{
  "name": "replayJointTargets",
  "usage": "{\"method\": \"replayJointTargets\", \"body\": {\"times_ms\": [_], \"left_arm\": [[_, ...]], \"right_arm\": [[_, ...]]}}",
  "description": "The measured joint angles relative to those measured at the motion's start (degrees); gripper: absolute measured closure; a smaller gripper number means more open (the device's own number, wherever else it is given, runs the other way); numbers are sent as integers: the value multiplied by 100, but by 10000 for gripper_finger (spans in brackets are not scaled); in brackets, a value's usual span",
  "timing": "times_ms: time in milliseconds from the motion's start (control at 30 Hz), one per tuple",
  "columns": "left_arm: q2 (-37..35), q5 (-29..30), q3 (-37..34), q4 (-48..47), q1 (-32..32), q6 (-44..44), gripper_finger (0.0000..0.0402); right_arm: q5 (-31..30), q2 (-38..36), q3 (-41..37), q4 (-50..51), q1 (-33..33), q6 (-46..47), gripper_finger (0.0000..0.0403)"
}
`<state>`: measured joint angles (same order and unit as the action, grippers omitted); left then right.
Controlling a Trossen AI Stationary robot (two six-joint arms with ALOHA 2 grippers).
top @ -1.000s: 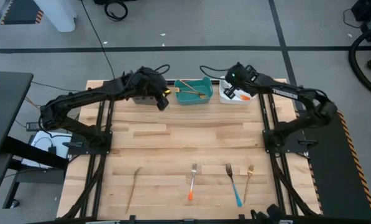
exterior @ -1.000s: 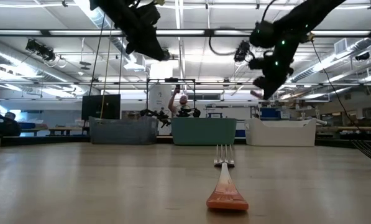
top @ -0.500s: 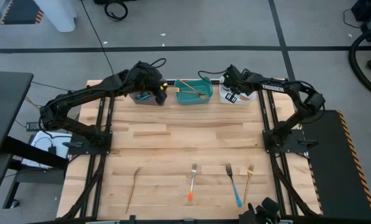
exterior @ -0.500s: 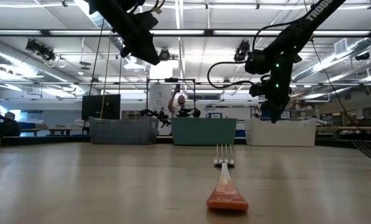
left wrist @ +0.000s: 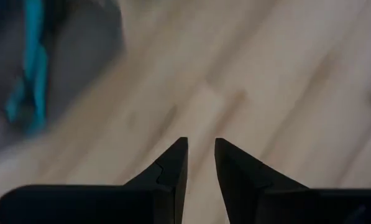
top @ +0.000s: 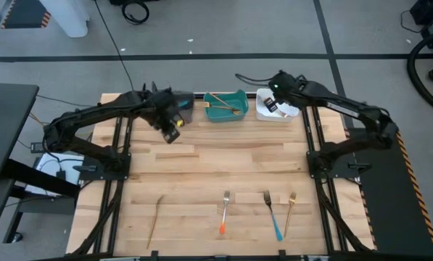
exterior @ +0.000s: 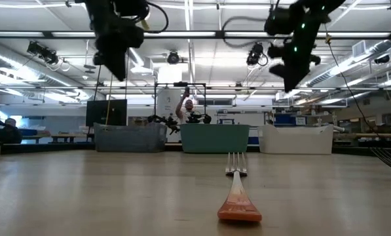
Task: Sort silverware by color (type)
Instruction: Put the gold fork into the green bin
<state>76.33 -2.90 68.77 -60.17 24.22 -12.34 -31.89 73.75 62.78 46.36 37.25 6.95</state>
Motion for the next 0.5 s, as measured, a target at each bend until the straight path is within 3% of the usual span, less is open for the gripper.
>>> {"method": "replayJointTargets", "body": {"times_ms": [100,267,500], "left_arm": [[0,1,-13,-513,-414,-384,312],[-87,0,-274,-775,-1283,-1161,312],[-115,16,-816,-755,-2463,-3095,312]], "right_arm": [[39,-358,86,-3,-230,752,318],[45,-749,93,113,-514,1250,318],[167,-957,92,514,-736,1712,318]]}}
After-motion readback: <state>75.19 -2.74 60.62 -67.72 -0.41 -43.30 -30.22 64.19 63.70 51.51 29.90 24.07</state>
